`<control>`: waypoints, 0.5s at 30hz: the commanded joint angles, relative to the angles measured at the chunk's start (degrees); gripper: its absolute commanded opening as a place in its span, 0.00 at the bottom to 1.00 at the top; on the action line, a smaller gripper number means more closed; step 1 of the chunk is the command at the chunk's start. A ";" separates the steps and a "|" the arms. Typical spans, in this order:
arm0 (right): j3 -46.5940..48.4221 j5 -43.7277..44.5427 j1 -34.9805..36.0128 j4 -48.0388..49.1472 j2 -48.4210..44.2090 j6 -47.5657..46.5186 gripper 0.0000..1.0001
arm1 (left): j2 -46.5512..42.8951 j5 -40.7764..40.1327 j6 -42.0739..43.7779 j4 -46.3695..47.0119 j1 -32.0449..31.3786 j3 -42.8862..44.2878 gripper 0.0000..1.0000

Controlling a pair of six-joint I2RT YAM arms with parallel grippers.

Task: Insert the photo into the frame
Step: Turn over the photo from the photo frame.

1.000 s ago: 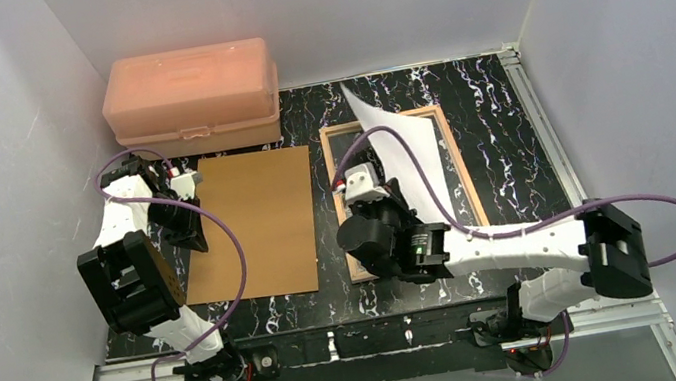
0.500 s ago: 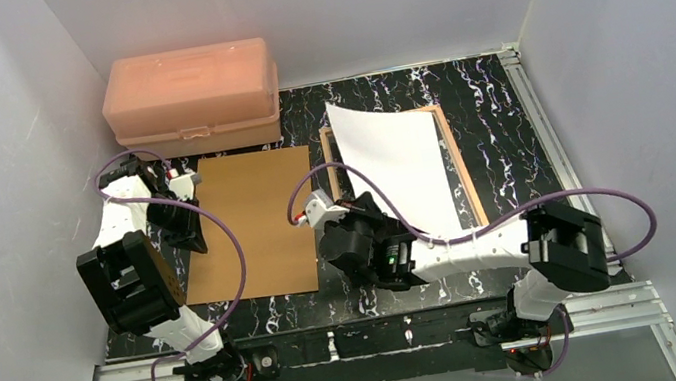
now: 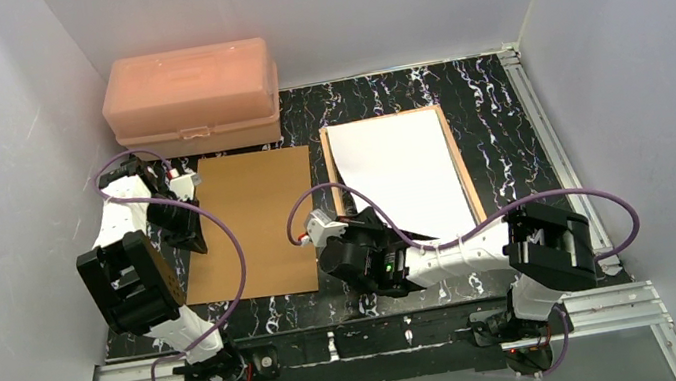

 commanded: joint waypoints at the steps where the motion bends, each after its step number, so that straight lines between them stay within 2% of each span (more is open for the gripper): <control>1: -0.02 1.55 0.31 -3.02 -1.01 5.69 0.01 | -1.29 1.51 0.55 -1.58 0.44 0.76 0.07; 15: -0.15 3.51 4.04 -7.20 0.68 12.32 0.01 | -1.27 1.25 0.72 -1.23 0.43 0.06 0.07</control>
